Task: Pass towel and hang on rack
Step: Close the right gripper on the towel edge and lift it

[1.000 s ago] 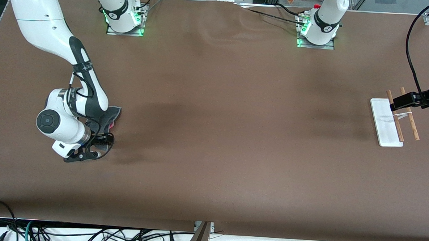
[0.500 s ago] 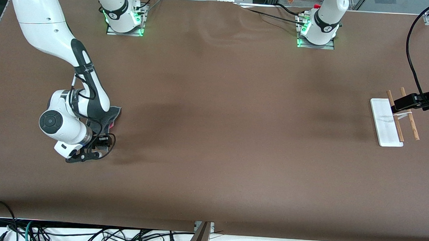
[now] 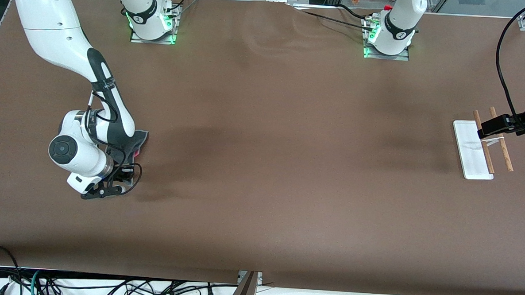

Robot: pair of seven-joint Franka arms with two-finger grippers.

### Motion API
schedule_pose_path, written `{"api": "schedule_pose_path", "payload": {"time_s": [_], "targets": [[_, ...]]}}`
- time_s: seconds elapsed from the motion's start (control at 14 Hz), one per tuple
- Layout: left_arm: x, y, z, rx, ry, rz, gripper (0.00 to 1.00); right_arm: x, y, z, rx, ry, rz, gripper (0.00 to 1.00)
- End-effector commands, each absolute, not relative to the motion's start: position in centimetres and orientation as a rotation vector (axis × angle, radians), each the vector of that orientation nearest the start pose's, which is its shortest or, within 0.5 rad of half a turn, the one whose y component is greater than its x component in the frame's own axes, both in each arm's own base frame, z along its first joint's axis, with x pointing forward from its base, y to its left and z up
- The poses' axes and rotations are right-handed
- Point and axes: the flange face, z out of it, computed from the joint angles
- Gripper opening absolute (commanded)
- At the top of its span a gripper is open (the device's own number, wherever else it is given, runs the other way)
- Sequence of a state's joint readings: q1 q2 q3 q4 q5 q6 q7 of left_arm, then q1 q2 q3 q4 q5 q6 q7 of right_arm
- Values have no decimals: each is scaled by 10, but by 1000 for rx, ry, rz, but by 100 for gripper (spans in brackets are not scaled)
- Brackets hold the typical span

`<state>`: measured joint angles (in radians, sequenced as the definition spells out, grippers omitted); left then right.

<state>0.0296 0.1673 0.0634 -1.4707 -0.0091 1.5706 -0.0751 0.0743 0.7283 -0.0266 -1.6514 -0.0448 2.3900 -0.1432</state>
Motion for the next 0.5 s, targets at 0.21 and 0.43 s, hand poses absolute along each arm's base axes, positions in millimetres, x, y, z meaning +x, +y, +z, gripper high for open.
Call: {"api": "schedule_pose_path", "payload": {"time_s": [0.21, 0.43], "targets": [[600, 49, 584, -3121, -273, 79, 100, 690, 44, 212, -3157, -399, -82, 0], [600, 51, 583, -3112, -267, 81, 100, 701, 53, 280, -3147, -413, -154, 0]]}}
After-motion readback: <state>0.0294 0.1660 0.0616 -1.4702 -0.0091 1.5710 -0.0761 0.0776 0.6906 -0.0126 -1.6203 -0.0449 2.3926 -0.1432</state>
